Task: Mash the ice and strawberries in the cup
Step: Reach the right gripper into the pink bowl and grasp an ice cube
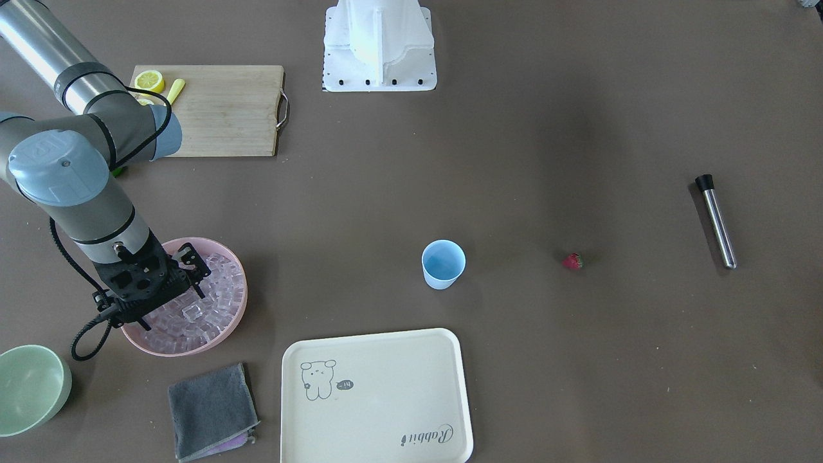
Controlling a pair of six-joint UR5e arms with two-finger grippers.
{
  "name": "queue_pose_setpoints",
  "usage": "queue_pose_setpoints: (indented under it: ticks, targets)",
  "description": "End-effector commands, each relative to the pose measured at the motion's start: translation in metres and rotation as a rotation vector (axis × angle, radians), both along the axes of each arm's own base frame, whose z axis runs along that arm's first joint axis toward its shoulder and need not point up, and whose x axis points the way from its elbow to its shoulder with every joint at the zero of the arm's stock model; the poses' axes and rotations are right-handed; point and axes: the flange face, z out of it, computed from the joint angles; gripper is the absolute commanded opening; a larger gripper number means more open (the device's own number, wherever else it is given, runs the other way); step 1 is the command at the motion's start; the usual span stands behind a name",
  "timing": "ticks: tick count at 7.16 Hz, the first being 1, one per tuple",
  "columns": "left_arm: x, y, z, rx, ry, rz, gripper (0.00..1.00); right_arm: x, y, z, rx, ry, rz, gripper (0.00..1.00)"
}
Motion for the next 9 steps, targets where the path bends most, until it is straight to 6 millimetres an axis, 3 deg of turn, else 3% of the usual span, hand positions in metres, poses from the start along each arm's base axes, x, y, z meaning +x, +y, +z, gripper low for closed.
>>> queue_pose_setpoints:
  ticks: [1,3,5,7,9]
  targets:
    - [-0.001,0.000,-0.002,0.004,0.000,-0.002,0.98,-0.014,0.000,0.012,0.027,-0.002,-0.019,0.87]
    - [-0.001,0.000,-0.002,0.004,0.000,-0.002,0.98,-0.024,0.005,0.014,0.027,0.001,-0.035,0.78]
    - [-0.001,-0.001,-0.003,0.006,0.000,-0.003,0.98,-0.021,0.006,0.006,0.034,-0.012,-0.035,0.41]
    - [-0.001,0.000,-0.002,0.005,0.000,-0.002,0.98,-0.018,0.004,0.004,0.023,-0.020,-0.015,0.28]
    - [-0.001,0.000,-0.002,0.004,0.000,-0.003,0.98,-0.018,0.004,0.006,0.003,-0.022,0.002,0.26]
